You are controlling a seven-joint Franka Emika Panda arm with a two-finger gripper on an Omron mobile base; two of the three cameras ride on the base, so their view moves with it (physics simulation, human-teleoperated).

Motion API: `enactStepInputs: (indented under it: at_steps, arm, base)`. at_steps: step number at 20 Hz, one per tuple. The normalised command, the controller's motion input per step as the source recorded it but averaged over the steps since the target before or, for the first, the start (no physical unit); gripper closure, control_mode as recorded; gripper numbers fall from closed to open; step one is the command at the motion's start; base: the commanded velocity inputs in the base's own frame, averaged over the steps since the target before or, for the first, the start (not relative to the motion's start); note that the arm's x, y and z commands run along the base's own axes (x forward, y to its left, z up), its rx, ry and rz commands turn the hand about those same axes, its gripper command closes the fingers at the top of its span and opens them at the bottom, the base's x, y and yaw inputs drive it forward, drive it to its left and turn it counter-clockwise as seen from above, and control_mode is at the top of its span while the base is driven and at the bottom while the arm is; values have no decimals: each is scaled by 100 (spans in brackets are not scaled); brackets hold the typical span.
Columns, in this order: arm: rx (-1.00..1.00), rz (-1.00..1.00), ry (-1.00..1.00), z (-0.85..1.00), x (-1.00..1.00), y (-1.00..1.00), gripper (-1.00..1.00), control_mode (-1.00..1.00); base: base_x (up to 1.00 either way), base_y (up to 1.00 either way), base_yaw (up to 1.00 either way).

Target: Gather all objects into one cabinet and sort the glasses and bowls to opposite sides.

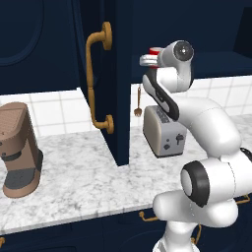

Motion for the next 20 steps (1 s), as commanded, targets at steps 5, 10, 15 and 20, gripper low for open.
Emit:
enactStepInputs:
  at_steps: [5,10,15,20]
  arm:
    - [0,0,0,6,0,0,-100,-100]
    - [0,0,0,-3,3,7,-100,-100]
    - [0,0,0,-4,1,5,-100,-100]
    - [0,0,0,0,0,0,-100,-100]
  base:
    - [0,0,0]
    - [0,0,0]
    - [0,0,0]
    - [0,0,0]
